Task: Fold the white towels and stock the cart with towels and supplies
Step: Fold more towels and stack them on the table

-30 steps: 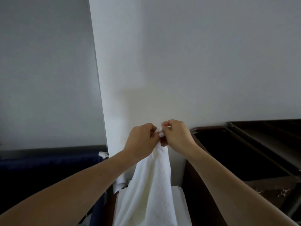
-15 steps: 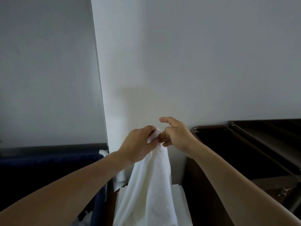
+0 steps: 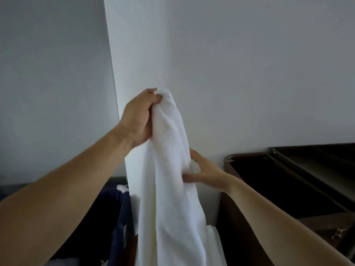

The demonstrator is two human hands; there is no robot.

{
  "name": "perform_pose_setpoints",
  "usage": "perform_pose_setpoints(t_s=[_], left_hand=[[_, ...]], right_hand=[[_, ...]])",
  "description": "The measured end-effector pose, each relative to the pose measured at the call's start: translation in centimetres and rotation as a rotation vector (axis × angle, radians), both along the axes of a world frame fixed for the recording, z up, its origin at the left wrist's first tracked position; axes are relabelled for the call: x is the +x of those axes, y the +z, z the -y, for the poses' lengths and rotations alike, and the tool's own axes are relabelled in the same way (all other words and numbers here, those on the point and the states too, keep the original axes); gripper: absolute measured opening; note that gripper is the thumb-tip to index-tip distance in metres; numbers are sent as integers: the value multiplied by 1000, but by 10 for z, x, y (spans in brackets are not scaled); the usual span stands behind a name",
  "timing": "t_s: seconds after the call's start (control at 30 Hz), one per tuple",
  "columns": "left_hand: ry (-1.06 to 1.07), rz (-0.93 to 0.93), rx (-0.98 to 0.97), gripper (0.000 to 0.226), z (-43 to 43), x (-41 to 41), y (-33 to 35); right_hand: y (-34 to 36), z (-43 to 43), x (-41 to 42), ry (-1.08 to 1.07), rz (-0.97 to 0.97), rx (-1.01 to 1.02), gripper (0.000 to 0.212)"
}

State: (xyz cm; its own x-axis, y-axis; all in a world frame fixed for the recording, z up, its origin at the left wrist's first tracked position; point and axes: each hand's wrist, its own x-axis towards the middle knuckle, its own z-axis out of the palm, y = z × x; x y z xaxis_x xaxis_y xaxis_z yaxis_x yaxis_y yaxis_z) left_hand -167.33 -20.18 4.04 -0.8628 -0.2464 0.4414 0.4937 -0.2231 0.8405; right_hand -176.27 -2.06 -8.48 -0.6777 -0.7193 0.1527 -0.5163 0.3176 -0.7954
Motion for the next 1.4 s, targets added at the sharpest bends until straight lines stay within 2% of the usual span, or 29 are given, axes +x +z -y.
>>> perform_pose_setpoints(t_s=[0.1,0.17,0.23,0.3,0.4,0.47,0.57,0.6,0.63,0.7,0.77,0.83,0.93,1.07,1.13,1.2,1.33,1.4], left_hand=[[-17,-71,63,22,10,-6,29],[99,-46,24,15,17,-17,34],[294,45,-87,13,26,-29,31],[449,117,-171,15,37,-40,30],[577,127,-185,12,52,-48,43],[571,90,-165,11,53,-51,57],[465,42,-99,12,40,-49,72],[425,39,-89,12,33,-47,73],[387,41,-101,11,26,-45,69],[331,55,-193,15,13,-42,53],[275,91,-304,19,8,-40,26],[217,124,-324,20,9,-37,1],[181,165,-321,20,16,-34,-22],[159,191,-321,21,22,-31,-37],[150,176,-288,22,26,-30,-39],[139,158,-264,24,29,-28,-39],[75,156,-288,22,27,-30,-42],[44,156,-313,22,21,-32,-47]], right_hand=[[16,3,0,-20,61,-6,56],[24,1,5,-25,90,44,36],[34,0,9,-100,-5,107,28],[49,-3,11,-261,-178,80,28],[83,-10,19,-574,-425,-91,21],[97,-9,36,-697,-627,-167,33],[84,4,65,-760,-1209,-52,36],[70,10,69,-657,-1241,72,35],[57,13,71,-493,-1109,223,38],[32,13,65,-216,-682,484,54],[14,5,60,-125,-383,466,69],[0,-4,52,-132,-243,330,63],[-9,-16,47,-174,-196,248,48],[-15,-32,35,-239,-254,456,43],[-21,-38,29,-191,-194,553,33],[-30,-39,25,-159,-158,551,28],[-30,-23,24,-459,-239,221,29],[-19,-8,25,-581,-254,162,38]])
